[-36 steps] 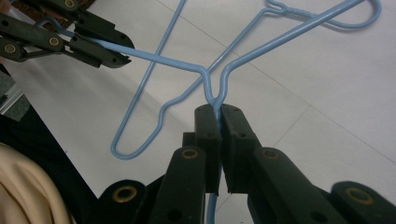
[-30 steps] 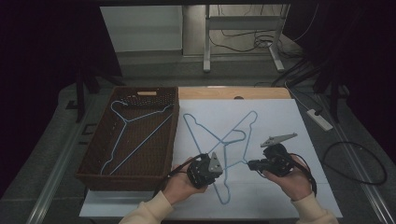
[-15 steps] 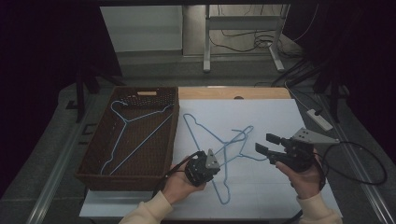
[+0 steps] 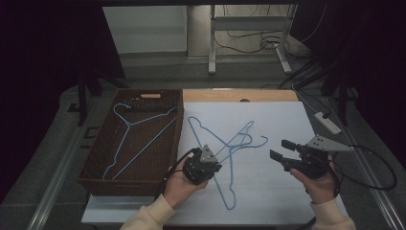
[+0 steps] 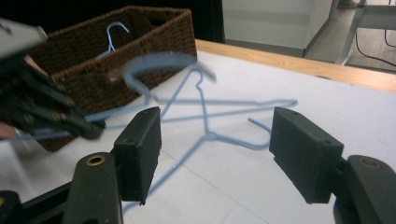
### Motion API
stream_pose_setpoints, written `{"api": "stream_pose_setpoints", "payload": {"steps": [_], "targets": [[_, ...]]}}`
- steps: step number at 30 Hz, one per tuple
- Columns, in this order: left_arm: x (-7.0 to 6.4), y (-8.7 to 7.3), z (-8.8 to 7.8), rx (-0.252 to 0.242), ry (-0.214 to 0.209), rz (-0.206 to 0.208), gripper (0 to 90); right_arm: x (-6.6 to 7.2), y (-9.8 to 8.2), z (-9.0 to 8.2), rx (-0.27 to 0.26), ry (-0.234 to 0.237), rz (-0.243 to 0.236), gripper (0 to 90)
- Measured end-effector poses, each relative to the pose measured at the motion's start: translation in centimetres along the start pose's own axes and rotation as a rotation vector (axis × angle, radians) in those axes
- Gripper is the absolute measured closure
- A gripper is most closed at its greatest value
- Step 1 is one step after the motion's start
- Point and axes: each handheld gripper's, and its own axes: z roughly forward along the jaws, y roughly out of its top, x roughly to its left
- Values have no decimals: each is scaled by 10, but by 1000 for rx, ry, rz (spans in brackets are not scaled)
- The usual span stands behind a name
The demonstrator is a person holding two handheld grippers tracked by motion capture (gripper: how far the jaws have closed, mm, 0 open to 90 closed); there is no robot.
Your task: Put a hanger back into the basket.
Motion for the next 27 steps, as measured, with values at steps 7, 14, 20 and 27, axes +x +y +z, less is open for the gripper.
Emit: {"api": "stream_pose_setpoints", "payload": {"steps": [7,14,20,27], "targets": [[2,3,-11,-50,-13,-28,866,-2,-12,9,55,-13,-17,347],[2,8,-28,-106,-44,-42,865,-2,-27,19,105,-15,-28,343],[4,10,-39,-138,-69,-53,866,-4,-37,22,125,-25,-42,339],[7,14,-50,-172,-100,-68,865,-8,-43,24,138,-25,-23,331]]}}
